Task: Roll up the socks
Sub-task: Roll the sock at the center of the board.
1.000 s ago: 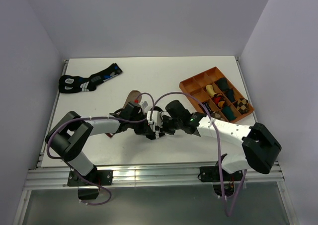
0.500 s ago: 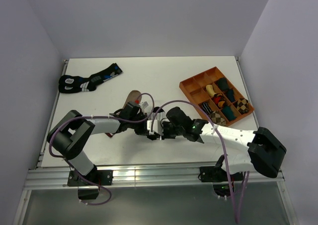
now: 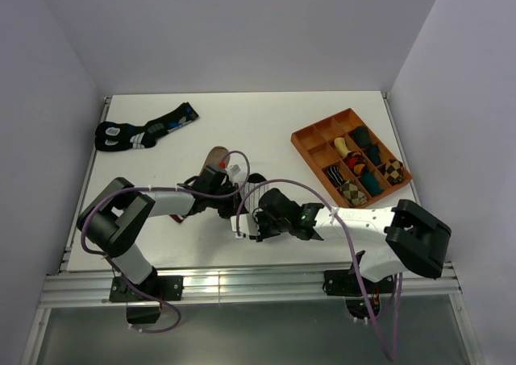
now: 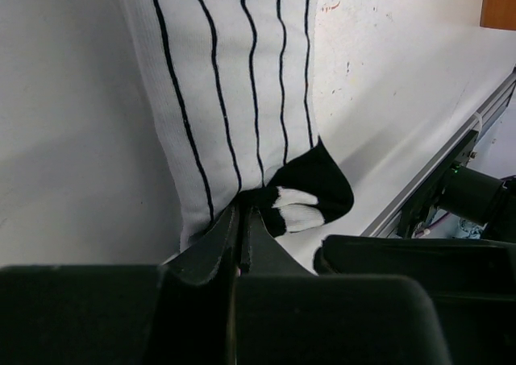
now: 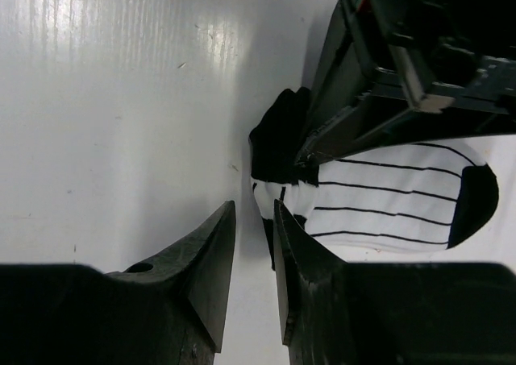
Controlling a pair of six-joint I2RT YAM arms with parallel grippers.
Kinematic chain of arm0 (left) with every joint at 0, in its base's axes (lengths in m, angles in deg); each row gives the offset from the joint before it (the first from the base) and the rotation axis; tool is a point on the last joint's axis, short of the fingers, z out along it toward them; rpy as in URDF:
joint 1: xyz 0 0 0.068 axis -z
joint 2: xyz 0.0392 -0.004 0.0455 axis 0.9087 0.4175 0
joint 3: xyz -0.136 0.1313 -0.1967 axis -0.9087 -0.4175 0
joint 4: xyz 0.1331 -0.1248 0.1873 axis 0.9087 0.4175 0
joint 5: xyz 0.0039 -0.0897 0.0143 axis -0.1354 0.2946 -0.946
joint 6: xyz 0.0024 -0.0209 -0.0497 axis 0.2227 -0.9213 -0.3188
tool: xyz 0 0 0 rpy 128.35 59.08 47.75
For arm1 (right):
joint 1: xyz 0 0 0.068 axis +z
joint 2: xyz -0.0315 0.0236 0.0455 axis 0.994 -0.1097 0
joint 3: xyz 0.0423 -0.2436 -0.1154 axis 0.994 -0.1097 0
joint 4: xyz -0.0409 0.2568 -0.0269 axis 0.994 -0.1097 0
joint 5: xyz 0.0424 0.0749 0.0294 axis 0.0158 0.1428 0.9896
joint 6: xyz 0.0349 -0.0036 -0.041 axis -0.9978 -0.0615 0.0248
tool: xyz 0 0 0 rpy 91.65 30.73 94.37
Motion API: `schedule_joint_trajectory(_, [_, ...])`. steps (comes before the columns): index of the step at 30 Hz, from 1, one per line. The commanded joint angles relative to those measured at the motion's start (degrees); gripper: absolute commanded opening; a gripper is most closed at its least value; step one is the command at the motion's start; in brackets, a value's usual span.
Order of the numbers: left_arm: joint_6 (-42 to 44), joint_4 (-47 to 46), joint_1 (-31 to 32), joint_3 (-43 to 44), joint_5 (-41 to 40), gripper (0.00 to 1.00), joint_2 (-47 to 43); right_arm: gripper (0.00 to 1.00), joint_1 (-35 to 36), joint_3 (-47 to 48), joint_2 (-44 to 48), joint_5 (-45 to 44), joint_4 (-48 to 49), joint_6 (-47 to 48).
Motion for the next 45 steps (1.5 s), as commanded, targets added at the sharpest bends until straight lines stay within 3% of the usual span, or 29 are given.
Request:
schedule_joint_trajectory(1, [1.64,4.73,0.17,-1.38,-1.41,0.0,2.28,0.33,1.24,-0.13,-1.5,-2.61,3.38,1.81])
schedule_joint_trajectory(17, [2.26,4.2,-0.36,-2.44,-0.01,0.0,2.54,0.32,2.83,0.66,-7.21,-7.27,10.14,1.81])
schedule_joint_trajectory(38, [0.76,-0.9,-0.36,-5.78,5.44,0.04,2.19,0.32,1.42,6.11,-9.94,-7.0,3.99,0.05])
schedule_joint_trajectory(45, [-0.03,-2.92,-0.36,-7.27,7.29,0.05,1.83,0.39,1.07,7.61,-11.08,-6.83,1.71,-0.74])
